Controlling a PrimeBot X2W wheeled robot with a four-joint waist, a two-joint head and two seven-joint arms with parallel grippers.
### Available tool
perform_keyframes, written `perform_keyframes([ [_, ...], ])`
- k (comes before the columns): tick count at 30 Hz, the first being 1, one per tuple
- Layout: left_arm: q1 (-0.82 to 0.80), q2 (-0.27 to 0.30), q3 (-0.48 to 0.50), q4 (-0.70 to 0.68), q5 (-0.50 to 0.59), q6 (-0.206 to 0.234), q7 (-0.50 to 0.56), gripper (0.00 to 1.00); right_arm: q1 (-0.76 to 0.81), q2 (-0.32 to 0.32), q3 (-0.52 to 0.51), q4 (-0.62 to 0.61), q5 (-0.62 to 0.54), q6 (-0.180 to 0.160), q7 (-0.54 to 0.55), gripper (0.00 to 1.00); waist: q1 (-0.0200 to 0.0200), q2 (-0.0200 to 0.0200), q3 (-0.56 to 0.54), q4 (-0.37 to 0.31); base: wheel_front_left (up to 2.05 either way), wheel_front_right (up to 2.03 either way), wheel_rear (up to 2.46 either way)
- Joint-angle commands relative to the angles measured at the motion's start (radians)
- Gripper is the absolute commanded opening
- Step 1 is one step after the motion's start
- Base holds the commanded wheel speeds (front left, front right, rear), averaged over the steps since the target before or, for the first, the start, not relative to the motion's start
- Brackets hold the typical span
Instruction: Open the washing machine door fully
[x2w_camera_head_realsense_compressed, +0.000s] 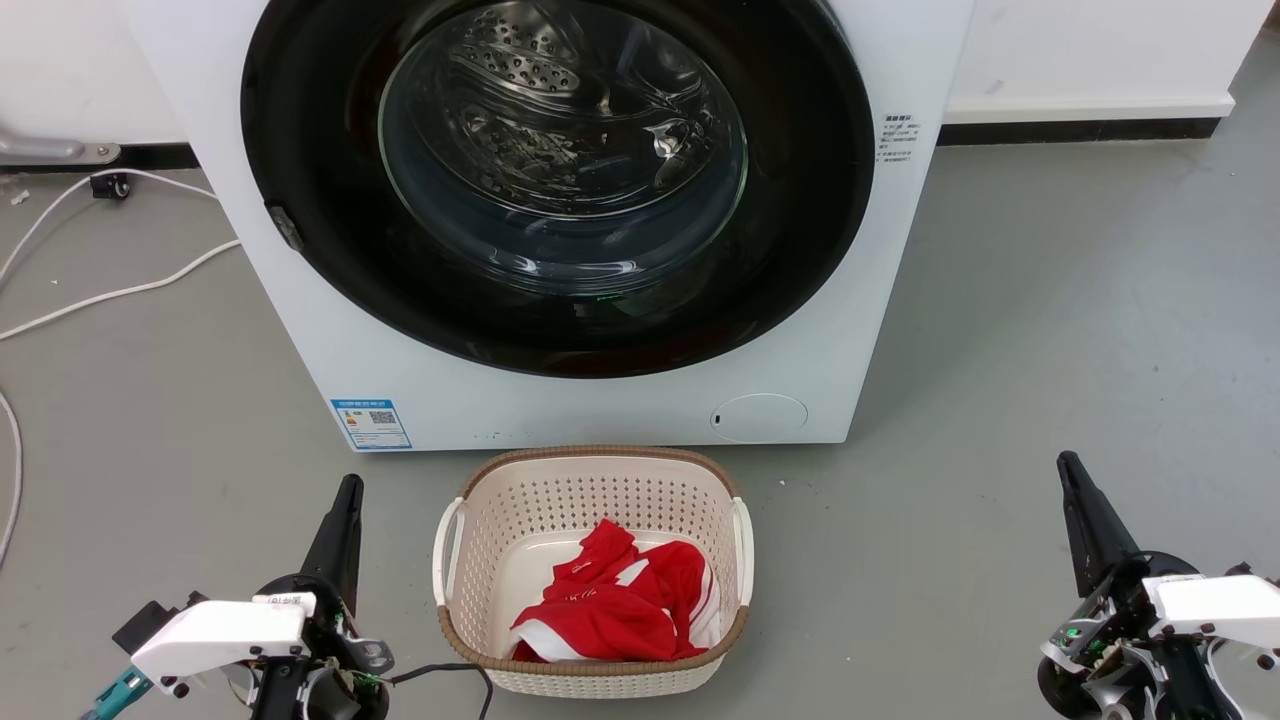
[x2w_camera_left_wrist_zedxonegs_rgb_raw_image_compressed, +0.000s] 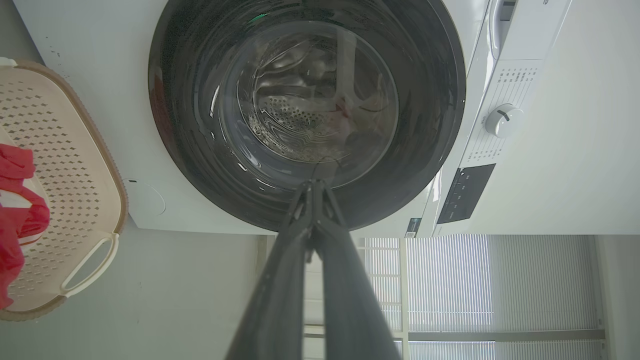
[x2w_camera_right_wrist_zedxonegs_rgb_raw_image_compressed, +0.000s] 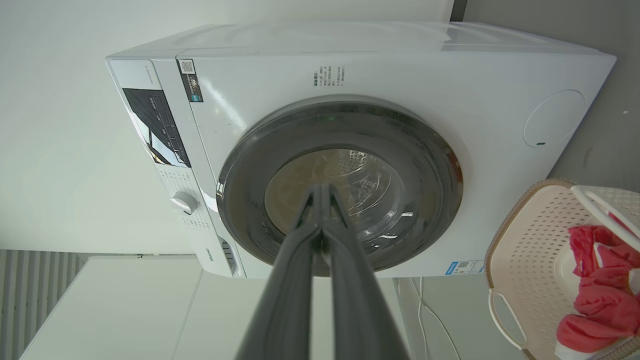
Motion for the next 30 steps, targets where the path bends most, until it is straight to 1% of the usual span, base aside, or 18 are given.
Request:
perform_keyframes([
  [1,-0.007,-0.001,0.004,0.0,0.006,-0.003,0.002,0.0,-0.013,0.005,-0.001,0.001,-0.002,0.0,0.002,0.0,0.0,0.0,0.0,0.0,0.0,0.0,0.0],
  [13,-0.007,-0.001,0.004,0.0,0.005,-0.003,0.002,0.0,-0.013,0.005,-0.001,0.001,-0.003,0.0,0.002,0.0,0.0,0.0,0.0,0.0,0.0,0.0,0.0],
  [14,0.0,0.0,0.0,0.0,0.002,0.0,0.0,1.0,0.0,0.0,0.0,0.0,0.0,0.0,0.0,1.0,0.0,0.0,0.0,0.0,0.0,0.0,0.0],
  [16,0.011,-0.002,-0.004,0.015,0.002,0.001,-0.001,1.0,0.012,0.001,0.001,0.015,0.0,0.0,-0.001,1.0,0.0,0.0,0.0,0.0,0.0,0.0,0.0],
  [23,0.011,-0.002,-0.033,-0.012,0.025,0.001,-0.037,1.0,0.021,0.001,0.017,-0.013,-0.024,0.0,-0.038,1.0,0.0,0.0,0.001,-0.001,0.0,0.0,0.0],
  [26,0.011,-0.002,-0.038,-0.028,0.053,0.001,-0.052,1.0,0.025,0.001,0.02,-0.027,-0.051,0.0,-0.052,1.0,0.0,0.0,0.001,0.0,0.0,0.0,0.0],
  [30,0.011,-0.002,-0.045,-0.058,0.112,0.0,-0.071,1.0,0.027,0.001,0.024,-0.051,-0.116,0.0,-0.071,1.0,0.0,0.0,0.001,0.001,0.0,0.0,0.0],
])
